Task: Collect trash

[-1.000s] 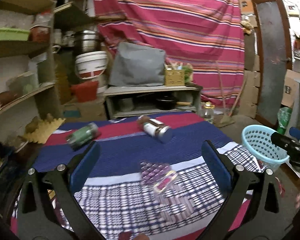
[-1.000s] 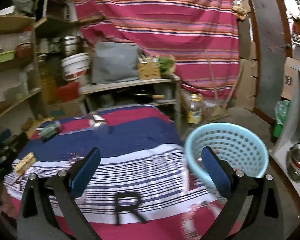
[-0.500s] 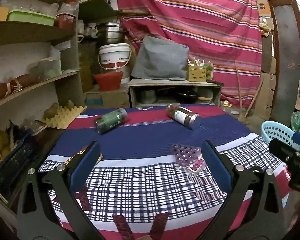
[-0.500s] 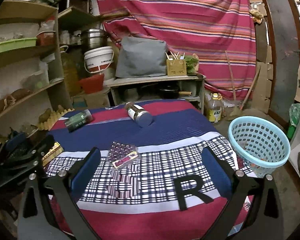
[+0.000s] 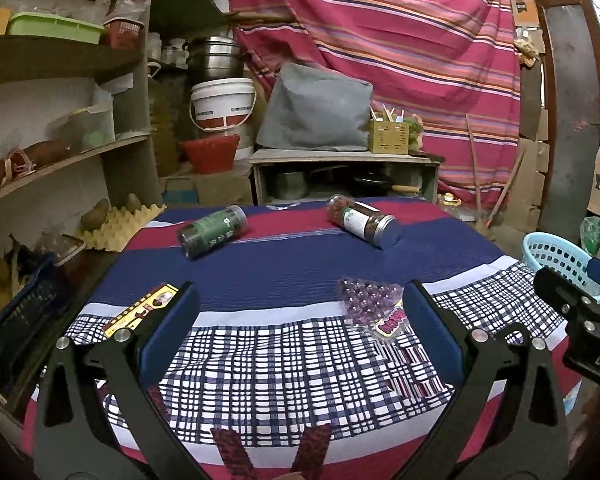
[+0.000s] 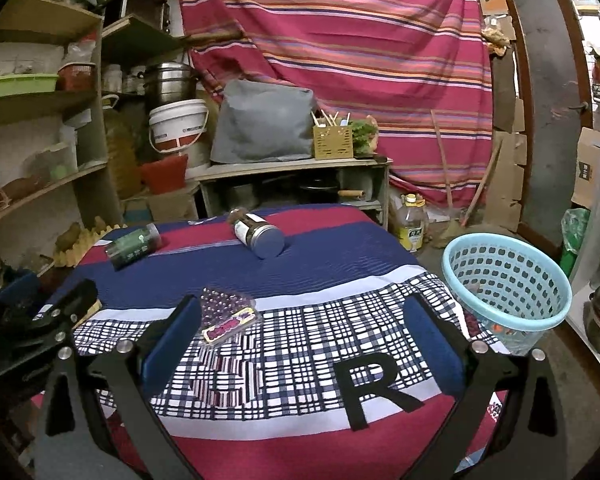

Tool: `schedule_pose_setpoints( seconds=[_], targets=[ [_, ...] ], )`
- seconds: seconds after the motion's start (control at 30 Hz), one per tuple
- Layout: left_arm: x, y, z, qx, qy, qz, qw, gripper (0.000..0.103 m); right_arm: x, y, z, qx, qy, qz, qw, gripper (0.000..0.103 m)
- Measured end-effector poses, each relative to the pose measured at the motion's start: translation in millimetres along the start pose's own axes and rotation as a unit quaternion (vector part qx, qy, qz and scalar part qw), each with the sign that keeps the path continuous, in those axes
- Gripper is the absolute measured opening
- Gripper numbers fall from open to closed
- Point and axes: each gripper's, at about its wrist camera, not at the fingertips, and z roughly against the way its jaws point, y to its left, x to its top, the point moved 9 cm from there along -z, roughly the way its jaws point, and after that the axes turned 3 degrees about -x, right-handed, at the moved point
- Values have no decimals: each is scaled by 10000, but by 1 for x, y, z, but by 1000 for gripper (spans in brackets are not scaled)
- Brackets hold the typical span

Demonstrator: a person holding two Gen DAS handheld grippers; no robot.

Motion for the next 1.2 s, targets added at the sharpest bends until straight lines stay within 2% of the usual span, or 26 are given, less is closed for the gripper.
schedule_pose_setpoints(
  seconds=[0.43, 1.2],
  targets=[
    [-3, 7, -2, 103, 53, 184, 9998, 98, 3, 5, 0, -49, -95, 218, 9997, 98],
    [-7, 8, 0, 181, 52, 167, 9997, 98, -2, 2, 0, -35, -9, 156, 9999, 98]
  ],
)
